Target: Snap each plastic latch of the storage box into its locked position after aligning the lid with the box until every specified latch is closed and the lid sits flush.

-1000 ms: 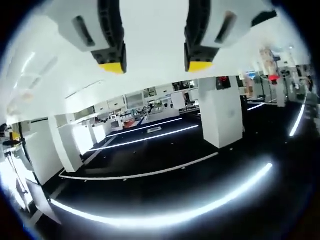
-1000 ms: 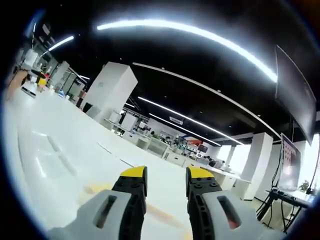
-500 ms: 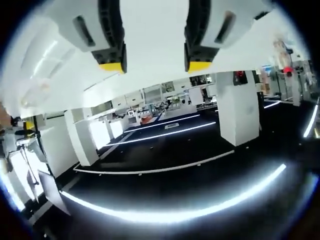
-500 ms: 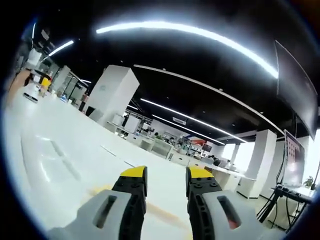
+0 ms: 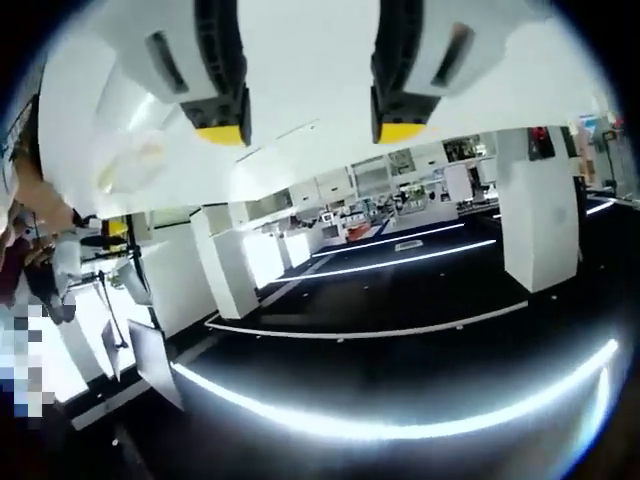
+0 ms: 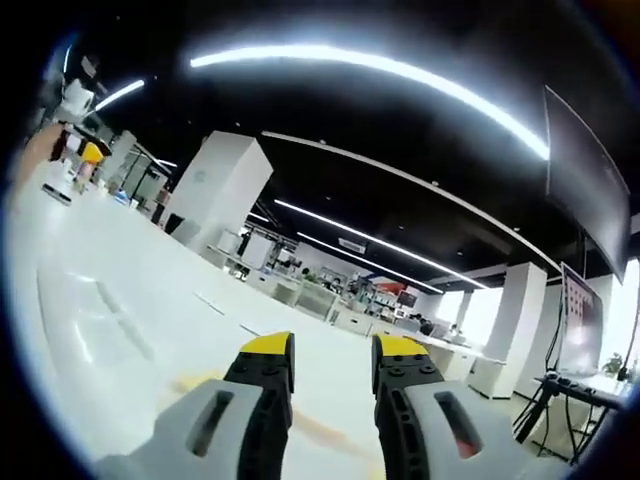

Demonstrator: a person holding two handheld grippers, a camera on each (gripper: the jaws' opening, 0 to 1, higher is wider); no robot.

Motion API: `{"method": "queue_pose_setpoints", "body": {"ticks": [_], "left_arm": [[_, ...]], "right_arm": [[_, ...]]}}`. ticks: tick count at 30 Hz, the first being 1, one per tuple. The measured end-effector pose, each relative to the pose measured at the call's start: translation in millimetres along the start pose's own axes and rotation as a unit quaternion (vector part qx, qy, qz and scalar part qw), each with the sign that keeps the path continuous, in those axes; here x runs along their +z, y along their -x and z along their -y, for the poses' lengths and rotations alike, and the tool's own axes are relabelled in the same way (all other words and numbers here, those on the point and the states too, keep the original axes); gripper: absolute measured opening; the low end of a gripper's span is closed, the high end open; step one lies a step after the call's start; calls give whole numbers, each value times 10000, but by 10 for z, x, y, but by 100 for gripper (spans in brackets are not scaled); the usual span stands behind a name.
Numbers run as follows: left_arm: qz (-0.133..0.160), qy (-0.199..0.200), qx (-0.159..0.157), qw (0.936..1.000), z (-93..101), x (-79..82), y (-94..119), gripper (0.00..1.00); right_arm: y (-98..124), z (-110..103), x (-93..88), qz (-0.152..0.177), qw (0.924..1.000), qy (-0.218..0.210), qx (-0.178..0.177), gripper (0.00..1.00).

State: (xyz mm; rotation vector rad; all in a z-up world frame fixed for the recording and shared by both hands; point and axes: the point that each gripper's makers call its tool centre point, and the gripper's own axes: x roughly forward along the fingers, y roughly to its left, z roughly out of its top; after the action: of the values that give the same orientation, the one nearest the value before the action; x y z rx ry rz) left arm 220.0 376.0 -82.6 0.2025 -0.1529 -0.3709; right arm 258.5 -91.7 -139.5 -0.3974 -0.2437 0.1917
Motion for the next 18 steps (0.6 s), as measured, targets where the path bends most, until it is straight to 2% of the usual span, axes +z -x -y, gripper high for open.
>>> {"method": "queue_pose_setpoints", "body": {"ticks": [4,9,11,18], "left_arm": [[-15,17,-274,9996,170,51,-101,48],[-135,21,-546,9984,360,79,-220,47],[-229,-53,-723,9971,474,72,-264,46],[-384,-150,-1205,9919,688,91,-436,46]], "right_arm": [[1,24,-25,-71,9999,124,-63,31],[19,41,-12,-30,9999,80,-76,31],[12,49,-27,-68,9999,87,-98,31],[2,67,-27,-37,9999,-39,-101,31]]}}
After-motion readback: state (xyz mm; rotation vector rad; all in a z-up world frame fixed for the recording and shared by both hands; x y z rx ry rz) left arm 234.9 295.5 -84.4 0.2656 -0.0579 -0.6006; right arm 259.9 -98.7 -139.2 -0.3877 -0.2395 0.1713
